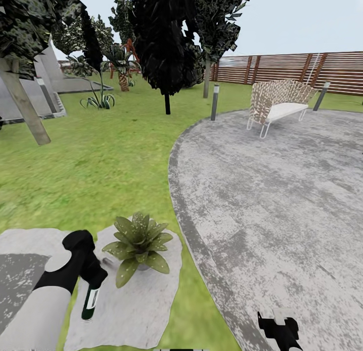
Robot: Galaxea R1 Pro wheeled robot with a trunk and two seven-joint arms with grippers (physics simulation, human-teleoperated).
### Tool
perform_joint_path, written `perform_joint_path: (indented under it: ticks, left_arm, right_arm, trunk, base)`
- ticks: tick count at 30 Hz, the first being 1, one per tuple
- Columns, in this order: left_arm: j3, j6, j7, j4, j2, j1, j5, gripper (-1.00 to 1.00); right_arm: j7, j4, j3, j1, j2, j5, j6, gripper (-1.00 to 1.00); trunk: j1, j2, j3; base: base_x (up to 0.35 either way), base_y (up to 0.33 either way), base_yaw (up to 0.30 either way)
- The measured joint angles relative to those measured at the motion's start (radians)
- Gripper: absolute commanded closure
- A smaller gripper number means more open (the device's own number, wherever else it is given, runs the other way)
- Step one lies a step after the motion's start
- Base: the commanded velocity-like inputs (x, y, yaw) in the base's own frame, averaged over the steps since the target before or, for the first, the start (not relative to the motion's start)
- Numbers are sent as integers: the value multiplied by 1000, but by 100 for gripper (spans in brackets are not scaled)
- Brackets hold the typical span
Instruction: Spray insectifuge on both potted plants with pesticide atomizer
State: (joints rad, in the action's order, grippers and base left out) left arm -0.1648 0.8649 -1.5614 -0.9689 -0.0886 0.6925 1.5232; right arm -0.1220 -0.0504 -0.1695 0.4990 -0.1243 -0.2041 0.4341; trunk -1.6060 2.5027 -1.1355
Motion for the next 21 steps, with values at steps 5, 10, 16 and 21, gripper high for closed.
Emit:
perform_joint_path:
  ticks: [5, 10, 16, 21]
  left_arm:
    - [7, -7, 0, 0, -1, 30, 8, 100]
    - [13, -25, 0, 2, -55, 80, 52, 100]
    - [17, -29, 0, 15, -58, 75, 65, 100]
    - [51, -32, 0, 15, -62, 72, 65, 100]
  right_arm:
    - [0, 0, 0, 0, 0, 0, 0, -100]
    - [0, 0, 0, 0, 0, 0, 0, -100]
    - [0, 0, 0, 0, 0, 0, 0, -100]
    - [0, 0, 0, 0, 0, 0, 0, -100]
  trunk:
    - [0, 0, 0]
    - [0, 0, 0]
    - [1, 0, 0]
    - [0, 0, 0]
  base:
    - [0, 0, 0]
    - [0, 0, 0]
    - [213, 0, 0]
    - [109, 0, 0]
